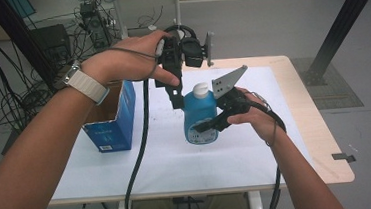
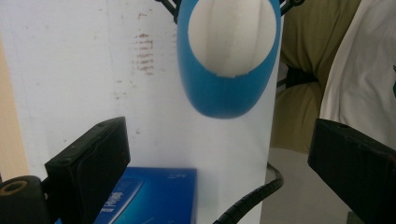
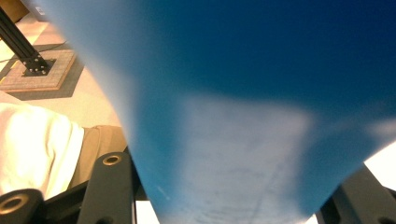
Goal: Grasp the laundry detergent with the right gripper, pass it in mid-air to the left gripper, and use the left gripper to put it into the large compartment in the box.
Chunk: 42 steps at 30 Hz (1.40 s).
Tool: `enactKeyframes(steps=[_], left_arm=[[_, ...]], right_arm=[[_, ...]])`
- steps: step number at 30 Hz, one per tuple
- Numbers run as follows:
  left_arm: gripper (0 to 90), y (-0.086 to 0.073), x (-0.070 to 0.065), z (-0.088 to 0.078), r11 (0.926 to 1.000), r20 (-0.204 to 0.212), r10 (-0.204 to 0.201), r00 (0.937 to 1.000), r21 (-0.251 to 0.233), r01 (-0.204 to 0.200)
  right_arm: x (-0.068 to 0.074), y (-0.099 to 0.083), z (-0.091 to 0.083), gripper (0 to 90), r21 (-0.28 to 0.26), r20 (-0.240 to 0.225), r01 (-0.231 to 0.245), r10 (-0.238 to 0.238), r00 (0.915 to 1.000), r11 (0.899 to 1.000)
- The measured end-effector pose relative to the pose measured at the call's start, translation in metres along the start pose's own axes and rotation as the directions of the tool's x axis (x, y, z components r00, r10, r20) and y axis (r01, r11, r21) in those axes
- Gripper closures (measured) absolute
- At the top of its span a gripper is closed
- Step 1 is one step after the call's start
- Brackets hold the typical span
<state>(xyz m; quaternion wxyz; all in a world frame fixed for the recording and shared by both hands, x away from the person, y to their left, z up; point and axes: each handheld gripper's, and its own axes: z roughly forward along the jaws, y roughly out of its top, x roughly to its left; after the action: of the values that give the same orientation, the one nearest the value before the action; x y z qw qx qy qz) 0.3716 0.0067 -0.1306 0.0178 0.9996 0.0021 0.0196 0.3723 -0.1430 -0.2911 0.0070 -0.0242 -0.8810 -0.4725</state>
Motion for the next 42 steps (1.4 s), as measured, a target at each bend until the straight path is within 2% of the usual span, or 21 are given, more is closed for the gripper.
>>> enactKeyframes(steps=[9,18,42], left_arm=[[6.0,0.009,-0.003,0.005,0.9997,0.001,0.006,1.0000,-0.026,-0.006],[6.1,0.015,-0.003,0.016,0.9997,0.019,0.010,0.9998,-0.024,-0.009],[6.3,0.018,0.002,0.027,0.9969,0.026,-0.003,0.9997,-0.079,0.005]], right_arm=[[0.001,-0.002,0.000,43.9,-0.005,-0.003,-0.006,0.006,1.0000,1.000],[0.001,-0.004,0.005,44.0,0.003,-0.009,-0.011,0.011,0.9999,1.000],[0.001,-0.003,0.011,43.9,0.006,-0.022,-0.016,0.016,0.9996,1.000]])
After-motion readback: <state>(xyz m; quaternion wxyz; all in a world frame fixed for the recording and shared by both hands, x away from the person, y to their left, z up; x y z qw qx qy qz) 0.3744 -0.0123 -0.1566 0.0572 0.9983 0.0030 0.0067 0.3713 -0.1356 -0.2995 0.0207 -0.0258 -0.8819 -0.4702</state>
